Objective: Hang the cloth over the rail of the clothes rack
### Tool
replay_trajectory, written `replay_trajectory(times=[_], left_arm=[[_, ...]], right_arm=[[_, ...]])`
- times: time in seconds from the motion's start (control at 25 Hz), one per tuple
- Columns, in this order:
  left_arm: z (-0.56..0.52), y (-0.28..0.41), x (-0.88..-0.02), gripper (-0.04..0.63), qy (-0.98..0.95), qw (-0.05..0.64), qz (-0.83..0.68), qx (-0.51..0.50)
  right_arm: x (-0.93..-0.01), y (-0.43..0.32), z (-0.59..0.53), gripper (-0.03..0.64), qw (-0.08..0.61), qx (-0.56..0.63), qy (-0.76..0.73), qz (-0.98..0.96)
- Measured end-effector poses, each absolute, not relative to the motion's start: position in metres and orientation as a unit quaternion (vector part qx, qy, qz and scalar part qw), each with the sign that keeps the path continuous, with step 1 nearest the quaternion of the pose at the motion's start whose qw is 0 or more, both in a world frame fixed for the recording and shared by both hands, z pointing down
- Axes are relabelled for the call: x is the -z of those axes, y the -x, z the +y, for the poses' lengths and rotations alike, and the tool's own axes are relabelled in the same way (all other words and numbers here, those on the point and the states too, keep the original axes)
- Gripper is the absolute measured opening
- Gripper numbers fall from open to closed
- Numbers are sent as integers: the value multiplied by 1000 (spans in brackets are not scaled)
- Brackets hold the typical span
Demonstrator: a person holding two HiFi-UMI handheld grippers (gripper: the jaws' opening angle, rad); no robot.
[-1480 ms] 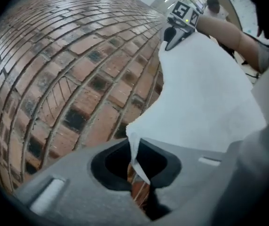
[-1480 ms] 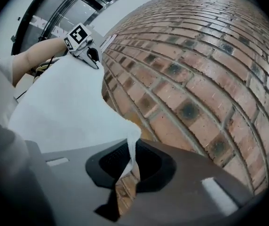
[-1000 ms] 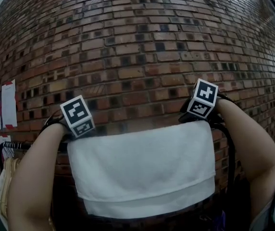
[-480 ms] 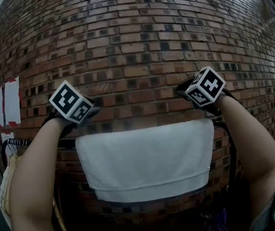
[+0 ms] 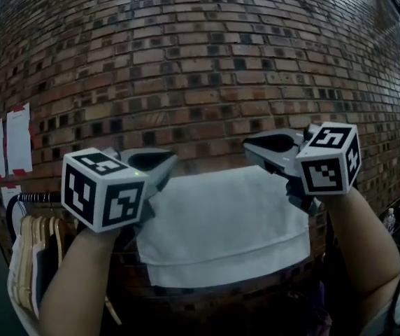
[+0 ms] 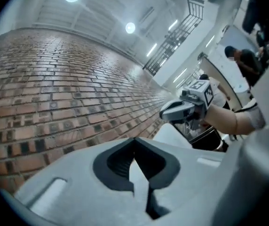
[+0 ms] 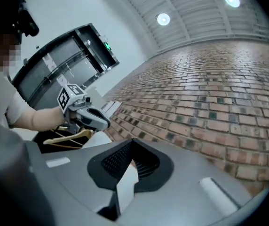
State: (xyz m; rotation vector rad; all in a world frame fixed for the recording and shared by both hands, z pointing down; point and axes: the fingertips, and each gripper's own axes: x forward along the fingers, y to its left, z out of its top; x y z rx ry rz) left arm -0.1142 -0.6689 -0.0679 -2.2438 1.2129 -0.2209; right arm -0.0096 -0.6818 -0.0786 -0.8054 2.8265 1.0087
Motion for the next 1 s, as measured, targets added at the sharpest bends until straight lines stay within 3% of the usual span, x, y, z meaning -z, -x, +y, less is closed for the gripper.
replay_trajectory(times=[0.2, 0.6, 1.0], left_arm=[[-633, 83, -28, 2, 888, 239, 389, 57], [-553, 34, -242, 2, 916, 133, 365, 100], [-355, -19, -398, 2, 931, -60, 354, 68]], right_arm=[[-34, 23, -645, 2, 0, -239, 223, 945], [-247, -2, -549, 2, -45, -73, 217, 972], [-414, -76, -336, 2, -88, 58, 237, 966]])
